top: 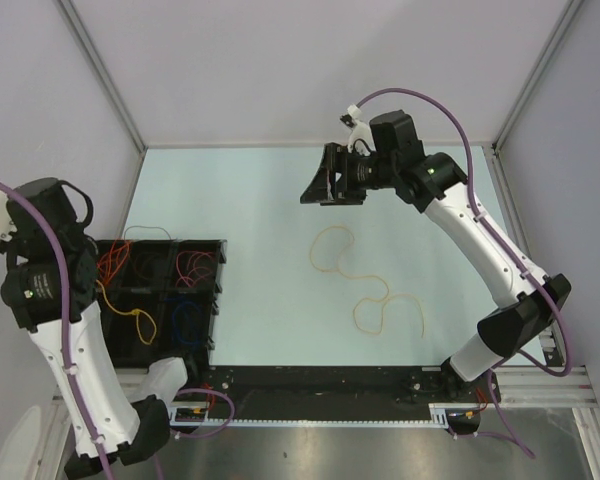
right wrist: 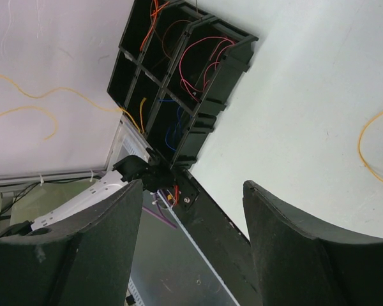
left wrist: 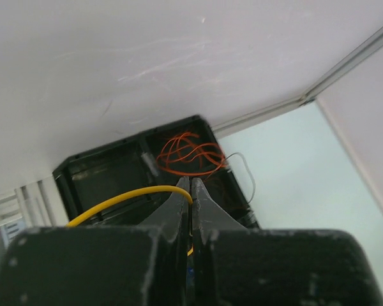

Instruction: Untangle the cables

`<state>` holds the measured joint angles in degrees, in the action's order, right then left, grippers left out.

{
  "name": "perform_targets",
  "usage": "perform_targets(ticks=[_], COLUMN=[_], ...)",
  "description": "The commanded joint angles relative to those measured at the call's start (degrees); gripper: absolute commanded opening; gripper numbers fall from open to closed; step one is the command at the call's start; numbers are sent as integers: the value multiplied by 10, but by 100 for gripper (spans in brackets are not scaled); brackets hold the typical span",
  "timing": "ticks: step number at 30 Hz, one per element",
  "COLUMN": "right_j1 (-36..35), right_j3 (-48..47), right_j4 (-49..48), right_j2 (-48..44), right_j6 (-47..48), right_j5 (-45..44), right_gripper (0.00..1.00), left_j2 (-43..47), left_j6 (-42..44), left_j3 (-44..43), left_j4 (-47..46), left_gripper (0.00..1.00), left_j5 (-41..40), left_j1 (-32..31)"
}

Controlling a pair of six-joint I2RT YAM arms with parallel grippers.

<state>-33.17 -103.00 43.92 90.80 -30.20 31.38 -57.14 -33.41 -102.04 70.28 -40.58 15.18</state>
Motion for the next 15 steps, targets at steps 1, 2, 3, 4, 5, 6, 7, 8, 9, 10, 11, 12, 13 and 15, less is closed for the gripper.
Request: perform_targets(ticks=[1, 2, 3, 4, 5, 6, 7, 8, 9, 10, 11, 12, 13, 15], right_j1=[6, 7, 9, 10, 11, 12, 11, 13, 13, 14, 14, 16, 16, 18], right_j3=[-16, -15, -13, -12, -11, -10, -9, -9, -8, -7, -6, -5, -4, -3], right_j4=[-6, -7, -7, -8, -9, -8, -9, -9, -9, -9, -9, -9, -9, -11], right_j2=[0, 0, -1, -1, -1, -1, -2, -3, -2, -4, -4, -4, -4, -4], right_j6=[4, 3, 1, 0, -1, -2, -2, -2, -3, -3, -4, -5, -6, -7], right_j5=[11, 12, 12, 13, 15, 15, 16, 16, 15, 17, 17, 18, 18, 19], right_gripper=[68, 68, 68, 68, 68, 68, 68, 68, 68, 68, 68, 68, 68, 68], left_j2=[20, 24, 30, 36, 40, 43, 49, 52, 55, 57, 61, 65, 70, 79], left_j6=[-2, -3, 1, -2, -3, -4, -4, -4, -4, -5, -7, -7, -7, -10], left_j3=[71, 86, 104, 131, 142, 167, 177, 188, 209, 218, 225, 242, 253, 286], left_j4=[-16, -22, -32, -43, -47, -59, -65, -68, -76, -77, -77, -82, -87, -94], left_gripper=[0, 0, 0, 0, 0, 0, 0, 0, 0, 0, 0, 0, 0, 0], left_j5=[-19, -19, -9, -6, 2, 6, 9, 12, 15, 16, 16, 16, 16, 13], left_j1=[2, 4, 3, 4, 4, 4, 6, 5, 6, 7, 6, 7, 6, 7])
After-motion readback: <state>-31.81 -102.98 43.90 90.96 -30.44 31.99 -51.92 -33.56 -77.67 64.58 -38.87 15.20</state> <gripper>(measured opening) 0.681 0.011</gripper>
